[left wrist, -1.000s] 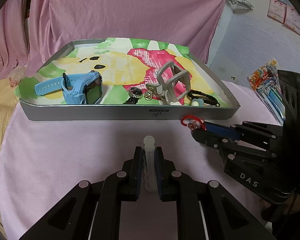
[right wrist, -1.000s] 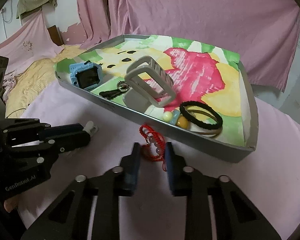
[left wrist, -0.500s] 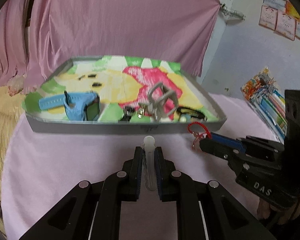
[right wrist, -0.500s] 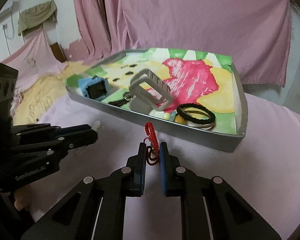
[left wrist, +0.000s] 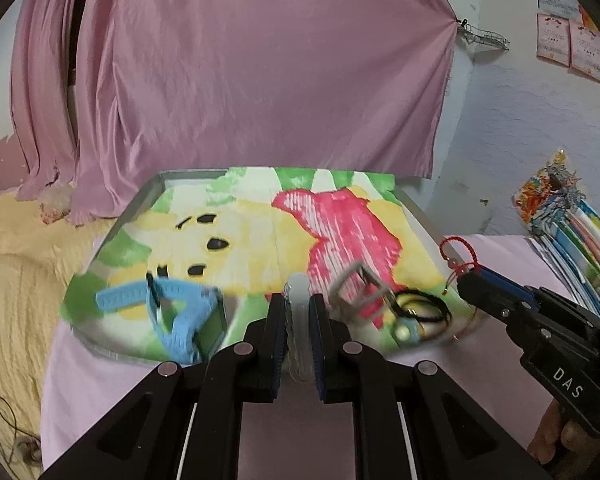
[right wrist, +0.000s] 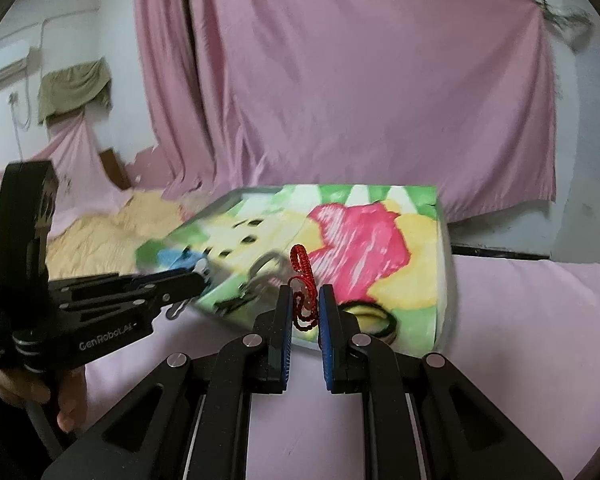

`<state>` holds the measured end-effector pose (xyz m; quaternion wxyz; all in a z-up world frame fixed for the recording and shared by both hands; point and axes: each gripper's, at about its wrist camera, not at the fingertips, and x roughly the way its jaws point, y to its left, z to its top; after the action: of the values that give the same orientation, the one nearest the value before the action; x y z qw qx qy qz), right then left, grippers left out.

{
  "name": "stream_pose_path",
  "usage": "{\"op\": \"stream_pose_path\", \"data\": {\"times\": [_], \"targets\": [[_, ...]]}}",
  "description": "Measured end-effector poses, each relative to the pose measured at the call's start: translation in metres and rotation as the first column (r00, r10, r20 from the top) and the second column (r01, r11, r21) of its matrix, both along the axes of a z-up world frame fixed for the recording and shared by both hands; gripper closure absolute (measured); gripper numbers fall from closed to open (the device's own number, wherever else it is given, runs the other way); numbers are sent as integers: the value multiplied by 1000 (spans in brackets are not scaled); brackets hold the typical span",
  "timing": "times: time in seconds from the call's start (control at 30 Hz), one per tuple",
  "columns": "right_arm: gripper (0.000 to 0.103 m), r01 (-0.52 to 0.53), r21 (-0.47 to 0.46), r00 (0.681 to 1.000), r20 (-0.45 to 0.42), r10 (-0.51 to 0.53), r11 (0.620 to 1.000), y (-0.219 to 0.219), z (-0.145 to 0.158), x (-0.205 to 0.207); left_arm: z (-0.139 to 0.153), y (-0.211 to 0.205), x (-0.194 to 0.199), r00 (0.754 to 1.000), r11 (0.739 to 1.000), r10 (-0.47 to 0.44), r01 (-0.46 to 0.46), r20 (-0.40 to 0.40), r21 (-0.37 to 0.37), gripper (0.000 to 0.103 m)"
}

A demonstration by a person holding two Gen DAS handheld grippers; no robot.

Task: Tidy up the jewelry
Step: 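Carry the hair clip and red string over the tray and open both tools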

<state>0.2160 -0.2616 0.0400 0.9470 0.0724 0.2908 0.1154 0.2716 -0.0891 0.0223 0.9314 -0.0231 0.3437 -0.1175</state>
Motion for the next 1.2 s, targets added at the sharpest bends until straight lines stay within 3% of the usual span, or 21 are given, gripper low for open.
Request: {"op": "stream_pose_path", "data": {"times": [0.27, 0.53, 0.93, 1.2], "targets": [[92, 55, 8, 997, -49, -55, 998, -7, -13, 29, -12, -5, 24, 999, 1000, -9, 9, -39, -6, 91], [91, 45, 18, 986, -164, -41, 999, -6, -39, 53, -27, -10, 32, 995, 1000, -27, 29, -95, 12, 91], [91, 25, 9, 976, -215, -22, 1000, -1, -47, 63, -34, -12, 34, 990, 999, -34, 37, -139, 18, 91], [80, 23, -9, 976, -217, -24, 1000, 2, -46, 59, -31, -10, 31, 992, 999, -15, 19, -129, 29, 87]]}}
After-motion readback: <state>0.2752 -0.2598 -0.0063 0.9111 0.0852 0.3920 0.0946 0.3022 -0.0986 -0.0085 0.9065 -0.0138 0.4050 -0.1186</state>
